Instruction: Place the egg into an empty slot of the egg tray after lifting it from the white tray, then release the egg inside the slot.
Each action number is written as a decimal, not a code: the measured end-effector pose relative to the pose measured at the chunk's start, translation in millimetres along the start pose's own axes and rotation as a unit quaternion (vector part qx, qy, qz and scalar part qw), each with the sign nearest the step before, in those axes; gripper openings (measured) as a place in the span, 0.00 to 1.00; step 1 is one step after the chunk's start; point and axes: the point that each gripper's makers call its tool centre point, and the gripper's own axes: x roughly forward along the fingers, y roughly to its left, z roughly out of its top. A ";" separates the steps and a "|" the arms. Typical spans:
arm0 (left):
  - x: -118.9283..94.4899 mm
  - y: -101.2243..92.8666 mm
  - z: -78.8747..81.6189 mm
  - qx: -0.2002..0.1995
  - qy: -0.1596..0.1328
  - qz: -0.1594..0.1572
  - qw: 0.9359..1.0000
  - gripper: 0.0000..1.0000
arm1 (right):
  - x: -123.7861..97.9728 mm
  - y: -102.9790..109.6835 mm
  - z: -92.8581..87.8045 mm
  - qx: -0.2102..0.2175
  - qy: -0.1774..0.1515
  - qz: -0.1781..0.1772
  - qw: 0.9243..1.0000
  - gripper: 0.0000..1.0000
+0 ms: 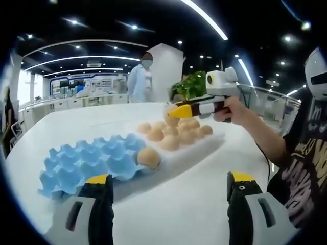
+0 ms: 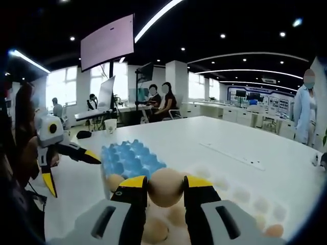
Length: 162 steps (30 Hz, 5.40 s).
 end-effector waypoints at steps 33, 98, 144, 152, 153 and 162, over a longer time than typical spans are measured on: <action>-6.5 3.8 -5.3 -0.005 0.003 0.005 1.000 0.93 | 31.7 20.4 3.4 -0.001 0.000 0.032 0.999 0.29; -7.6 -1.7 -8.5 -0.025 0.007 -0.008 1.000 0.90 | 95.3 55.1 -32.8 -0.023 0.113 0.101 0.988 0.29; 24.9 -25.0 -17.2 -0.037 0.039 -0.058 0.997 0.87 | 37.8 21.2 -10.2 -0.019 0.064 0.067 0.996 0.41; 33.9 -31.0 -17.1 -0.035 0.040 -0.069 0.996 0.86 | 20.2 0.8 -4.1 -0.014 0.051 0.034 0.998 0.41; 34.7 -32.1 -17.3 -0.033 0.041 -0.071 0.996 0.86 | 17.5 -0.7 -4.4 -0.014 0.051 0.033 0.998 0.41; 35.6 -35.8 -19.1 -0.034 0.040 -0.076 0.996 0.90 | 0.8 -13.4 -6.5 -0.014 0.050 0.014 0.999 0.40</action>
